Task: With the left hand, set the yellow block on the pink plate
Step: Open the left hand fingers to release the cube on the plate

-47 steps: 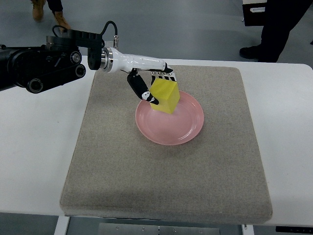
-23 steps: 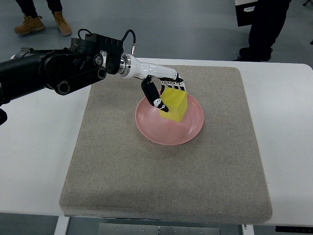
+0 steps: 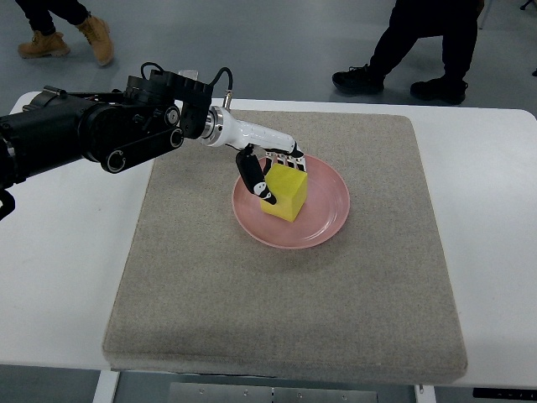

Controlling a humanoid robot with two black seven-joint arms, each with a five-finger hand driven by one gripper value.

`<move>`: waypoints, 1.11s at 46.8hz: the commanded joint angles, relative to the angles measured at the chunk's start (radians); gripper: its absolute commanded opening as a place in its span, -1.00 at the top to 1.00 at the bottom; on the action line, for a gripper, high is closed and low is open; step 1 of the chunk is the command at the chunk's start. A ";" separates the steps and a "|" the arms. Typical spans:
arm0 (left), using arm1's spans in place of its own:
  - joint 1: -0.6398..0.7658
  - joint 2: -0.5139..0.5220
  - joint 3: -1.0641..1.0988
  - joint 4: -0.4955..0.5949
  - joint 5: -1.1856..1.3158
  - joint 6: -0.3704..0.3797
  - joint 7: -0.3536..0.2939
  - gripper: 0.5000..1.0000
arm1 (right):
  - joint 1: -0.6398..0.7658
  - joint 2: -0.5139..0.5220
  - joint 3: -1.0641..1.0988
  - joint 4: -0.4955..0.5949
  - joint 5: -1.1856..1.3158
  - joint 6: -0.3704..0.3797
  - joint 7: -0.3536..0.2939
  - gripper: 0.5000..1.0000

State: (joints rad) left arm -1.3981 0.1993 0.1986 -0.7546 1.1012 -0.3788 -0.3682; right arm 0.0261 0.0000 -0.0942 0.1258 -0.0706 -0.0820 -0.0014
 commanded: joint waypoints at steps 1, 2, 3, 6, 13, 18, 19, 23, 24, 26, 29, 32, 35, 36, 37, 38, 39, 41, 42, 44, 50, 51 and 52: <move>0.004 0.000 0.001 0.000 0.000 0.000 0.000 1.00 | 0.000 0.000 0.001 0.000 0.000 0.001 0.000 -0.69; 0.004 0.000 0.001 0.000 0.000 0.000 0.000 1.00 | 0.000 0.000 0.001 0.000 0.000 0.001 0.000 -0.69; 0.004 0.000 0.001 -0.002 0.000 0.000 -0.001 1.00 | 0.000 0.000 0.001 0.000 0.000 0.001 0.000 -0.69; 0.007 0.000 0.001 -0.005 -0.001 0.000 -0.001 0.88 | -0.002 0.000 0.001 0.000 0.000 -0.001 0.000 -0.69; 0.011 0.000 0.001 -0.005 -0.001 0.000 -0.003 0.35 | 0.000 0.000 0.001 0.000 0.000 0.001 0.000 -0.69; 0.013 0.000 0.001 -0.002 0.000 0.000 -0.001 0.17 | 0.000 0.000 -0.001 0.000 0.000 0.001 0.000 -0.69; 0.013 0.000 0.001 0.000 -0.001 0.000 -0.001 0.11 | 0.000 0.000 0.001 0.000 0.000 0.001 0.000 -0.69; 0.013 0.000 0.001 0.000 -0.001 0.005 -0.003 0.00 | 0.000 0.000 -0.001 0.000 0.000 -0.001 0.000 -0.69; 0.013 0.000 0.001 0.000 -0.001 0.006 -0.001 -0.03 | 0.000 0.000 0.001 0.000 0.000 0.001 0.000 -0.69; 0.013 0.000 0.001 0.000 -0.001 0.008 -0.003 -0.09 | 0.000 0.000 0.001 0.000 0.000 0.001 0.000 -0.69; 0.013 0.002 -0.001 0.000 -0.001 0.011 -0.001 -0.19 | -0.002 0.000 0.001 0.000 0.000 0.001 0.000 -0.69; 0.013 0.003 -0.002 0.000 -0.001 0.012 -0.001 -0.31 | 0.000 0.000 0.001 0.000 0.000 -0.001 0.000 -0.69; 0.011 0.003 -0.007 -0.002 -0.001 0.014 -0.001 -0.36 | 0.000 0.000 0.001 0.000 0.000 0.001 0.000 -0.69; 0.011 0.005 -0.008 -0.003 -0.001 0.012 -0.001 -0.37 | 0.000 0.000 0.001 0.000 0.000 0.001 0.000 -0.69; 0.011 0.005 -0.008 -0.005 -0.001 0.012 -0.001 -0.37 | 0.000 0.000 0.001 0.000 0.000 0.001 0.000 -0.69; 0.010 0.006 -0.010 -0.006 -0.003 0.012 -0.001 -0.39 | -0.002 0.000 0.001 0.000 0.000 0.001 0.000 -0.69; 0.010 0.006 -0.010 -0.008 -0.003 0.012 -0.001 -0.42 | 0.000 0.000 0.001 0.000 0.000 -0.001 0.000 -0.69; 0.010 0.008 -0.010 -0.008 -0.004 0.012 -0.001 -0.51 | 0.000 0.000 -0.001 0.000 0.000 -0.001 0.000 -0.69; 0.011 0.008 -0.010 -0.008 -0.006 0.012 -0.001 -0.52 | 0.000 0.000 0.001 0.000 0.000 -0.001 0.000 -0.69; 0.010 0.008 -0.010 -0.009 -0.011 0.012 -0.001 -0.53 | -0.002 0.000 0.001 0.000 0.000 -0.001 0.000 -0.69; 0.010 0.009 -0.011 -0.009 -0.015 0.012 -0.001 -0.77 | -0.002 0.000 -0.001 0.000 0.000 -0.001 0.000 -0.69; 0.010 0.009 -0.011 -0.009 -0.017 0.012 -0.001 -0.81 | -0.002 0.000 -0.001 0.000 0.000 0.001 0.000 -0.69; 0.010 0.009 -0.011 -0.009 -0.017 0.012 -0.001 -0.84 | 0.000 0.000 0.001 0.000 0.000 -0.001 0.000 -0.69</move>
State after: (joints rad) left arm -1.3881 0.2081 0.1875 -0.7640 1.0866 -0.3662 -0.3696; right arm 0.0257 0.0000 -0.0942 0.1258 -0.0706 -0.0823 -0.0015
